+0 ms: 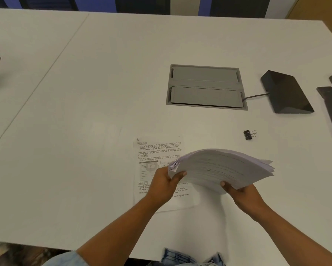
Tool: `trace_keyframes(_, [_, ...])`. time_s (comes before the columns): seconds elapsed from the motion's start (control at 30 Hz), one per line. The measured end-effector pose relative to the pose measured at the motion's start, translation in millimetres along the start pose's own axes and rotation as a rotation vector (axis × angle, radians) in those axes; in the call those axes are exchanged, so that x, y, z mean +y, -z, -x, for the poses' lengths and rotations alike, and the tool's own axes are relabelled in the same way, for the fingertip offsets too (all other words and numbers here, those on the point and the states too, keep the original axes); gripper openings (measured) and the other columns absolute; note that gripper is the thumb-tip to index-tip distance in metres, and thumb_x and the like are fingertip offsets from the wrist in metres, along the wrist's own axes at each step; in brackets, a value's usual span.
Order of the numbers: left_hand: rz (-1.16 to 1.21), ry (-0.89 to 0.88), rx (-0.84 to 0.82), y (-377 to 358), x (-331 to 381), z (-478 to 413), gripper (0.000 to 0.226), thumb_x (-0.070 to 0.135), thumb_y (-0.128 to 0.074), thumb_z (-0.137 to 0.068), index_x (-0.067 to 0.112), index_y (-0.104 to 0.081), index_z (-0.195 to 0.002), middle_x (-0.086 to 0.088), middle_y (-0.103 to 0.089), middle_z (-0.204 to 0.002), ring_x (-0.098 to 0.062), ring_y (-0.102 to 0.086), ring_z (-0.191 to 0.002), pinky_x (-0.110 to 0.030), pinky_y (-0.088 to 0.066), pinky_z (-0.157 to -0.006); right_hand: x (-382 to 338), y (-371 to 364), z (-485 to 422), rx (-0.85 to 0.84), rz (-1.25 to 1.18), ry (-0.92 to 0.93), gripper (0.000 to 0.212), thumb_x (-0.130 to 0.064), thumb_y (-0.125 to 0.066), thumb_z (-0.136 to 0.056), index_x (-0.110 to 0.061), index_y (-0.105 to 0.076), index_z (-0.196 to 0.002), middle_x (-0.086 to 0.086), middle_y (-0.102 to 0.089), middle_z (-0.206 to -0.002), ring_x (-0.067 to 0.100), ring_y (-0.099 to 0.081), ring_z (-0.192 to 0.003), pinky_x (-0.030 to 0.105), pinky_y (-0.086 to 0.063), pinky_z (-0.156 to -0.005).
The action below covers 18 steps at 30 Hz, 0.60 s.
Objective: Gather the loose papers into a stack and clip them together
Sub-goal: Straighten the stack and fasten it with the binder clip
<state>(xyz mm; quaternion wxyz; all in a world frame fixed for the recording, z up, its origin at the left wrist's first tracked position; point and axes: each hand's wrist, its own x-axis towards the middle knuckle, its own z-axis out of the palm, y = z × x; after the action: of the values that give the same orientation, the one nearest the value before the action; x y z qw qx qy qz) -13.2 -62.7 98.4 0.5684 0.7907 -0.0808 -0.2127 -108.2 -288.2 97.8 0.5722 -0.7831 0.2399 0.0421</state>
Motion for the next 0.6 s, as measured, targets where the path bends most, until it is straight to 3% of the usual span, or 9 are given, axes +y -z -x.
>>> trace_keyframes(0.07, [-0.025, 0.041, 0.003, -1.2, -2.5, -3.7, 0.017, 0.029, -0.069, -0.091, 0.043, -0.060, -0.086, -0.021, -0.071, -0.091, -0.021, -0.062, -0.075, -0.053, -0.055, -0.077, -0.8, 0.6, 2.8, 0.019, 0.010, 0.007, 0.028, -0.019, -0.065, -0.091, -0.036, -0.058, -0.113, -0.021, -0.066, -0.106, -0.016, -0.061, -0.092, 0.004, -0.049, -0.071])
trace_keyframes(0.1, [-0.017, 0.050, 0.003, -0.5, -3.4, -4.9, 0.011, 0.030, -0.069, -0.091, 0.039, -0.063, -0.087, -0.022, -0.072, -0.092, -0.025, -0.065, -0.076, -0.054, -0.055, -0.076, -1.4, 1.0, 4.8, 0.025, 0.023, 0.008, 0.026, -0.020, -0.065, -0.090, -0.036, -0.061, -0.110, -0.025, -0.069, -0.100, -0.017, -0.062, -0.091, 0.004, -0.049, -0.072])
trace_keyframes(0.13, [0.005, 0.051, -0.008, 0.4, -5.4, -6.7, 0.005, 0.030, -0.069, -0.090, 0.034, -0.068, -0.093, -0.015, -0.075, -0.094, -0.024, -0.070, -0.081, -0.051, -0.058, -0.077, -1.8, 1.6, 6.1, 0.031, 0.029, 0.007, 0.022, -0.021, -0.065, -0.090, -0.037, -0.063, -0.105, -0.029, -0.071, -0.091, -0.017, -0.063, -0.089, 0.004, -0.050, -0.071])
trace_keyframes(0.23, [0.037, 0.044, -0.031, 5.6, -13.7, -11.0, 0.032, 0.030, -0.074, -0.087, 0.024, -0.069, -0.118, 0.006, -0.075, -0.111, -0.011, -0.071, -0.101, -0.034, -0.060, -0.087, 2.9, 4.2, 7.5, 0.082, 0.007, -0.016, 0.011, -0.018, -0.066, -0.088, -0.028, -0.069, -0.094, -0.036, -0.069, -0.070, -0.015, -0.066, -0.075, 0.004, -0.049, -0.061])
trace_keyframes(0.3, [-0.026, 0.087, 0.070, 8.9, -25.3, -12.9, 0.049, 0.037, -0.078, -0.081, 0.024, -0.063, -0.125, 0.010, -0.071, -0.115, -0.007, -0.067, -0.105, -0.027, -0.054, -0.088, 7.4, 8.7, 7.9, 0.122, -0.001, -0.032, 0.007, -0.016, -0.067, -0.088, -0.019, -0.070, -0.093, -0.031, -0.070, -0.067, -0.004, -0.069, -0.071, 0.009, -0.051, -0.059])
trace_keyframes(0.37, [-0.157, 0.205, 0.287, 13.5, -41.5, -13.2, 0.063, 0.042, -0.081, -0.077, 0.021, -0.057, -0.131, 0.007, -0.064, -0.121, -0.011, -0.061, -0.111, -0.024, -0.049, -0.089, 12.6, 14.0, 8.6, 0.155, -0.016, -0.059, 0.011, -0.015, -0.067, -0.089, -0.014, -0.071, -0.099, -0.020, -0.073, -0.070, 0.007, -0.068, -0.079, 0.022, -0.055, -0.071])
trace_keyframes(0.43, [-0.393, 0.398, 0.448, 22.3, -57.1, -10.7, 0.072, 0.049, -0.079, -0.075, 0.016, -0.051, -0.134, -0.003, -0.055, -0.128, -0.022, -0.056, -0.119, -0.034, -0.048, -0.094, 18.7, 18.9, 10.3, 0.180, -0.060, -0.103, 0.024, -0.013, -0.067, -0.089, -0.006, -0.069, -0.112, -0.009, -0.072, -0.086, 0.016, -0.066, -0.086, 0.036, -0.052, -0.085])
trace_keyframes(0.53, [-0.728, 0.680, 0.409, 28.9, -72.1, -5.1, 0.091, 0.067, -0.073, -0.068, 0.009, -0.042, -0.130, -0.012, -0.045, -0.130, -0.029, -0.048, -0.121, -0.041, -0.046, -0.095, 28.3, 25.6, 13.9, 0.212, -0.106, -0.162, 0.034, -0.014, -0.066, -0.089, -0.001, -0.064, -0.120, 0.010, -0.071, -0.102, 0.029, -0.066, -0.096, 0.043, -0.050, -0.092])
trace_keyframes(0.6, [-0.822, 0.719, 0.330, 26.0, -79.8, -1.6, 0.096, 0.073, -0.072, -0.064, 0.008, -0.039, -0.127, -0.011, -0.043, -0.128, -0.028, -0.047, -0.119, -0.039, -0.048, -0.092, 32.7, 28.9, 17.4, 0.245, -0.125, -0.194, 0.034, -0.016, -0.066, -0.089, -0.002, -0.064, -0.121, 0.013, -0.070, -0.107, 0.035, -0.065, -0.101, 0.050, -0.049, -0.096])
